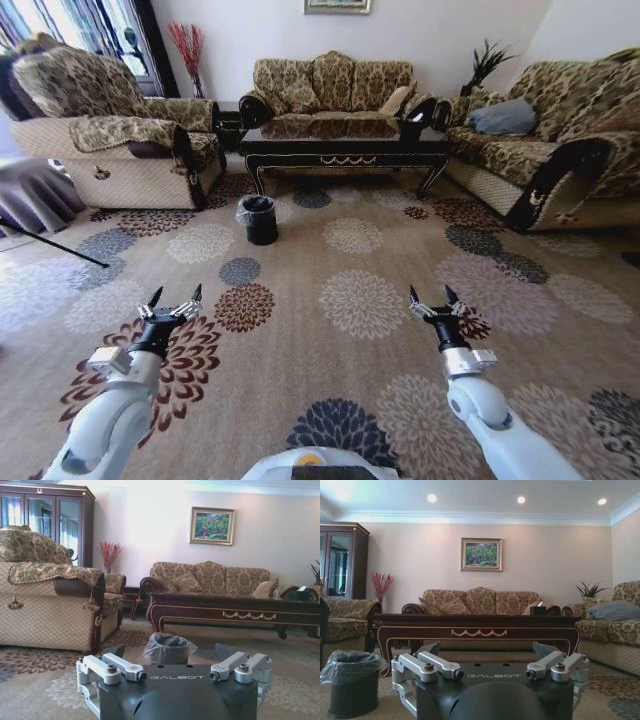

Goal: Move to the front of the table and pick up the trash from the floor, then place it into the trash bin.

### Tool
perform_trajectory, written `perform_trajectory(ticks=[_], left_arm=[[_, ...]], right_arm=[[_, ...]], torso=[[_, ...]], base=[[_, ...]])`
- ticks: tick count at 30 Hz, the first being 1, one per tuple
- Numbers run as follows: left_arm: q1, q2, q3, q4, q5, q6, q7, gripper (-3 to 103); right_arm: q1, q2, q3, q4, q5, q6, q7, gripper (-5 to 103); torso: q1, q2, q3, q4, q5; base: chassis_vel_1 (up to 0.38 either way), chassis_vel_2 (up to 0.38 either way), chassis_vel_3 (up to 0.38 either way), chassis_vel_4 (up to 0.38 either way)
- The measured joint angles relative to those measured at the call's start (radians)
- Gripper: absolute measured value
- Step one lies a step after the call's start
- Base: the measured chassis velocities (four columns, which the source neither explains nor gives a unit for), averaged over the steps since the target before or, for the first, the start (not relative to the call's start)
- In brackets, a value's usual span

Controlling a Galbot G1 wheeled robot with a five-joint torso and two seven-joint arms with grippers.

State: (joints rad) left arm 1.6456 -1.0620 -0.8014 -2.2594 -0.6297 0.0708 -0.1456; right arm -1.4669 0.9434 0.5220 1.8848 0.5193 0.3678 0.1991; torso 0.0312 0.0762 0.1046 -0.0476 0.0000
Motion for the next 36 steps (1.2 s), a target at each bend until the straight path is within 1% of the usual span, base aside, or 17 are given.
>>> perform_trajectory(ticks=[3, 5, 8, 11, 13, 16, 18, 21, 24, 31, 35, 36], left_arm=[[0.002, 0.000, -0.001, -0.002, 0.001, -0.001, 0.001, 100], [0.004, 0.000, -0.006, -0.004, 0.001, -0.003, 0.001, 100], [0.005, 0.001, -0.008, -0.005, 0.001, -0.003, 0.002, 100], [0.006, 0.002, -0.011, -0.006, 0.001, -0.003, 0.003, 100], [0.006, 0.002, -0.011, -0.006, 0.001, -0.003, 0.003, 100], [0.007, 0.002, -0.012, -0.007, 0.001, -0.004, 0.004, 100], [0.008, 0.002, -0.012, -0.007, 0.001, -0.004, 0.004, 100], [0.008, 0.003, -0.012, -0.007, 0.001, -0.004, 0.004, 100], [0.008, 0.003, -0.012, -0.007, 0.001, -0.004, 0.005, 100], [0.005, 0.002, -0.009, -0.003, 0.002, -0.005, 0.006, 100], [0.002, 0.001, -0.006, 0.001, 0.004, -0.006, 0.007, 100], [0.001, 0.001, -0.004, 0.002, 0.005, -0.006, 0.007, 100]], right_arm=[[-0.001, 0.001, 0.000, 0.000, -0.002, 0.000, 0.000, 100], [-0.003, 0.001, 0.000, 0.002, -0.003, 0.001, 0.000, 100], [-0.004, -0.001, 0.001, 0.004, -0.004, 0.001, 0.000, 100], [-0.007, -0.003, 0.007, 0.006, -0.005, 0.001, 0.000, 100], [-0.007, -0.003, 0.007, 0.006, -0.005, 0.001, 0.000, 100], [-0.008, -0.004, 0.008, 0.006, -0.007, 0.001, 0.000, 100], [-0.008, -0.004, 0.008, 0.006, -0.007, 0.001, 0.000, 100], [-0.007, -0.004, 0.008, 0.005, -0.006, 0.007, -0.006, 100], [-0.006, -0.003, 0.008, 0.004, -0.006, 0.009, -0.009, 100], [-0.004, -0.001, 0.007, 0.000, -0.005, 0.011, -0.011, 100], [-0.005, -0.001, 0.007, -0.001, -0.005, 0.011, -0.011, 100], [-0.005, -0.001, 0.006, -0.002, -0.005, 0.011, -0.011, 100]], torso=[[0.001, 0.008, 0.007, 0.0000, 0.0000], [0.004, 0.023, 0.019, 0.0000, 0.0000], [0.004, 0.031, 0.027, 0.0000, 0.0000], [0.006, 0.049, 0.043, 0.0000, 0.0000], [0.006, 0.052, 0.046, 0.0000, 0.0000], [0.010, 0.069, 0.060, 0.0000, 0.0000], [0.011, 0.073, 0.063, 0.0000, 0.0000], [0.014, 0.090, 0.076, 0.0000, 0.0000], [0.017, 0.097, 0.080, 0.0000, 0.0000], [0.025, 0.130, 0.105, 0.0000, 0.0000], [0.028, 0.141, 0.113, 0.0000, 0.0000], [0.029, 0.148, 0.120, 0.0000, 0.0000]], base=[[0.000, 0.000, 0.000, 0.000], [0.000, 0.000, 0.000, 0.000], [0.000, 0.000, 0.000, 0.000], [0.000, 0.000, 0.000, 0.000], [0.000, 0.000, 0.000, 0.000], [0.000, 0.000, 0.000, 0.000], [0.000, 0.000, 0.000, 0.000], [0.000, 0.000, 0.000, 0.000], [0.000, 0.000, 0.000, 0.000], [0.000, 0.000, 0.000, 0.000], [0.000, 0.000, 0.000, 0.000], [0.000, 0.000, 0.000, 0.000]])
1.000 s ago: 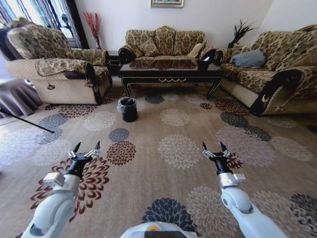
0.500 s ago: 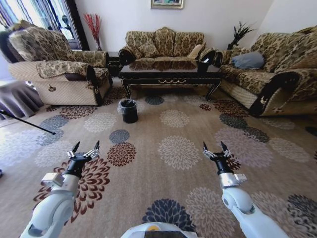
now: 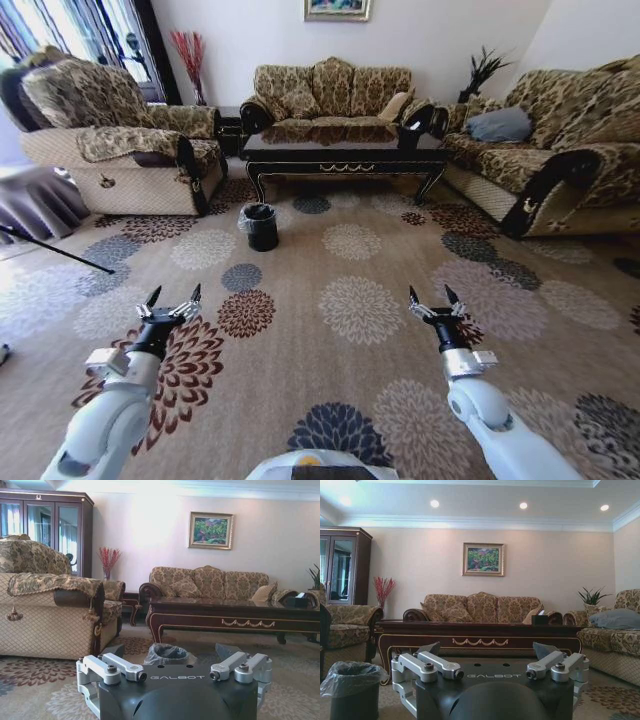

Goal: Move to the front of the table and pick up the trash from the floor, then place it into the trash bin.

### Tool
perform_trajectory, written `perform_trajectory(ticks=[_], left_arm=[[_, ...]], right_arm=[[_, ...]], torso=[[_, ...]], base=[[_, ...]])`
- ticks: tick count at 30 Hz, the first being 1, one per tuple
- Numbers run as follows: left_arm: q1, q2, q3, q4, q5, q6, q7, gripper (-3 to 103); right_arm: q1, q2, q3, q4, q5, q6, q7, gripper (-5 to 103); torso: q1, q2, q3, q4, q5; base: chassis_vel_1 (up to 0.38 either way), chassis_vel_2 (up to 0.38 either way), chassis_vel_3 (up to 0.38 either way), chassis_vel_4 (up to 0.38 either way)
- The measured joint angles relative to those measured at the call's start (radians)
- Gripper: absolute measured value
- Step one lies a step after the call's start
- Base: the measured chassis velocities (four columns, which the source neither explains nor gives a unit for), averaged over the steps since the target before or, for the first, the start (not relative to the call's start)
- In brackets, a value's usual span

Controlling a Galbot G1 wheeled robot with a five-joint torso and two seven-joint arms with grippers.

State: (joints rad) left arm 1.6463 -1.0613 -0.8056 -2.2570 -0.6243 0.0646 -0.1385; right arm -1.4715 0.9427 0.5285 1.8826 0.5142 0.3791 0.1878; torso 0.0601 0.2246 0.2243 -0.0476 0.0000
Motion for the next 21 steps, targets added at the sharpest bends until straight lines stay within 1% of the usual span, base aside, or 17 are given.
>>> perform_trajectory(ticks=[4, 9, 10, 19, 21], left_arm=[[-0.003, -0.001, 0.004, 0.003, 0.003, 0.000, 0.000, 100], [-0.004, -0.002, 0.007, 0.008, 0.010, 0.000, 0.002, 100], [-0.006, -0.003, 0.009, 0.011, 0.013, 0.000, 0.002, 100], [-0.018, -0.003, 0.021, 0.022, 0.016, 0.001, 0.003, 100], [-0.024, -0.002, 0.024, 0.025, 0.008, 0.000, 0.003, 100]], right_arm=[[0.003, 0.000, -0.002, -0.003, 0.000, 0.000, 0.000, 100], [0.005, 0.001, -0.005, -0.006, 0.000, 0.000, 0.000, 100], [0.005, 0.001, -0.005, -0.007, 0.000, 0.000, 0.000, 100], [0.009, 0.001, -0.005, -0.013, -0.001, 0.000, 0.000, 100], [0.011, 0.001, -0.005, -0.015, -0.001, 0.000, 0.000, 100]], torso=[[0.004, 0.020, 0.015, 0.0000, 0.0000], [0.009, 0.036, 0.027, 0.0001, 0.0000], [0.010, 0.044, 0.033, 0.0001, 0.0000], [0.021, 0.076, 0.054, 0.0001, 0.0000], [0.025, 0.087, 0.062, -0.0003, 0.0000]], base=[[0.000, 0.000, 0.000, 0.000], [0.000, 0.000, 0.000, 0.000], [0.000, 0.000, 0.000, 0.000], [0.000, 0.000, 0.000, 0.000], [-0.007, -0.018, -0.032, -0.013]])
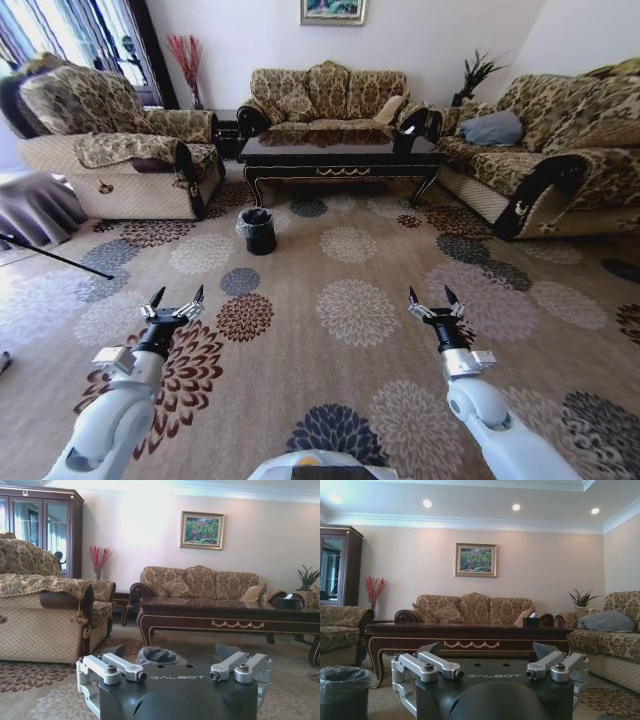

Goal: Move to the front of the table and pick up the trash from the floor, then place it into the trash bin.

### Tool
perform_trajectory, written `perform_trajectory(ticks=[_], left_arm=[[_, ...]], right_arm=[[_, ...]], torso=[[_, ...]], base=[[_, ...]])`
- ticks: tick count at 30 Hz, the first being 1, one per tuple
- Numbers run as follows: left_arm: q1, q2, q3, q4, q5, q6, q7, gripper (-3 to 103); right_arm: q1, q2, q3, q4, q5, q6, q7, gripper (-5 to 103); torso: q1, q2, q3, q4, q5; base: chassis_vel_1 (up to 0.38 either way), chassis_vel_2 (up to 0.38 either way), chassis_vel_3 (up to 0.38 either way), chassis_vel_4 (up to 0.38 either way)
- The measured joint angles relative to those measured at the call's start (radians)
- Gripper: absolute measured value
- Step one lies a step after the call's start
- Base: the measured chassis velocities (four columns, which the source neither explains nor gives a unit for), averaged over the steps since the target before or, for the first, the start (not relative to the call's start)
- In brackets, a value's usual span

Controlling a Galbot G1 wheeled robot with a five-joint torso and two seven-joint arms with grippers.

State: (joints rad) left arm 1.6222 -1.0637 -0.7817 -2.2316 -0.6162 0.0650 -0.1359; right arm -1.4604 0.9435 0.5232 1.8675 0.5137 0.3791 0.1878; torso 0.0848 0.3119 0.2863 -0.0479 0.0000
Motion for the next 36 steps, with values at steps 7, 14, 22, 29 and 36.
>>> perform_trajectory(ticks=[7, 14, 22, 29, 36], left_arm=[[-0.009, 0.001, 0.002, 0.008, -0.007, -0.002, -0.003, 100], [-0.017, 0.001, 0.005, 0.019, -0.008, -0.004, -0.009, 100], [-0.019, 0.001, 0.008, 0.019, -0.008, -0.005, -0.009, 100], [-0.017, 0.000, 0.008, 0.018, -0.008, -0.006, -0.007, 100], [-0.014, -0.002, 0.009, 0.016, -0.005, -0.006, -0.006, 100]], right_arm=[[0.006, 0.000, -0.004, -0.006, 0.000, -0.001, 0.000, 100], [0.009, 0.000, -0.009, -0.010, 0.000, -0.001, 0.000, 100], [0.010, 0.000, -0.009, -0.011, 0.000, -0.002, 0.001, 100], [0.009, 0.000, -0.005, -0.013, -0.001, -0.002, -0.010, 100], [0.006, 0.002, -0.005, -0.015, -0.001, 0.002, -0.016, 100]], torso=[[0.004, 0.014, 0.010, 0.0004, 0.0000], [0.013, 0.040, 0.026, 0.0001, 0.0000], [0.026, 0.075, 0.048, 0.0001, 0.0000], [0.035, 0.100, 0.065, 0.0001, 0.0000], [0.042, 0.125, 0.082, 0.0001, -0.0001]], base=[[0.000, 0.000, 0.000, 0.000], [0.000, 0.000, 0.000, 0.000], [0.000, 0.000, 0.000, 0.000], [0.000, 0.000, 0.000, 0.000], [0.000, 0.000, 0.000, 0.000]])
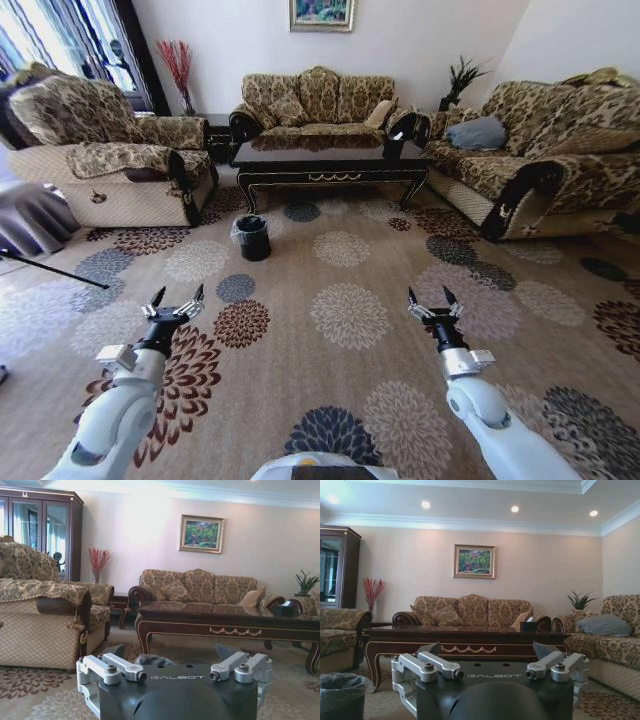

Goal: Move to the front of the table and pick up the trash from the floor, then place it into the trash bin.

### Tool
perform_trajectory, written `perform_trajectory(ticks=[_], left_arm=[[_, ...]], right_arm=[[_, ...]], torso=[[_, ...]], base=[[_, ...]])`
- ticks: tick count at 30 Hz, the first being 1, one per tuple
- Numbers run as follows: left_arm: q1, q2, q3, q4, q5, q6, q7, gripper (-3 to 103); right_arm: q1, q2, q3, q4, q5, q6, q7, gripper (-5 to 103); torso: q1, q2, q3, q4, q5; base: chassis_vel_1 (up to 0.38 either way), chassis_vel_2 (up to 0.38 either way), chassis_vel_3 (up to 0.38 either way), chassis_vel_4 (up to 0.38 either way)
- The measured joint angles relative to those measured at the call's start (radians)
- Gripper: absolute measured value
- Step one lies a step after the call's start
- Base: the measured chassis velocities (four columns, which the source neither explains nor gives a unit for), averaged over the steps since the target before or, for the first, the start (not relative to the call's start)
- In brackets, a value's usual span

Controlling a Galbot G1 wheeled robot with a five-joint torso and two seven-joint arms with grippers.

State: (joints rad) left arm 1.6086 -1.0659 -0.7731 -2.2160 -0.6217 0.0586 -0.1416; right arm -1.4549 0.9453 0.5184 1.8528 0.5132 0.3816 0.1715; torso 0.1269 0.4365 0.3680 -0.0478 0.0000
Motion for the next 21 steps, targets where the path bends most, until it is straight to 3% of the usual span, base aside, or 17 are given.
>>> perform_trajectory(ticks=[21], left_arm=[[0.018, 0.000, -0.012, -0.019, 0.003, -0.002, 0.003, 100]], right_arm=[[-0.005, 0.001, -0.005, 0.009, 0.002, 0.011, -0.006, 100]], torso=[[0.029, 0.079, 0.049, 0.0000, 0.0000]], base=[[-0.016, -0.017, 0.016, 0.013]])
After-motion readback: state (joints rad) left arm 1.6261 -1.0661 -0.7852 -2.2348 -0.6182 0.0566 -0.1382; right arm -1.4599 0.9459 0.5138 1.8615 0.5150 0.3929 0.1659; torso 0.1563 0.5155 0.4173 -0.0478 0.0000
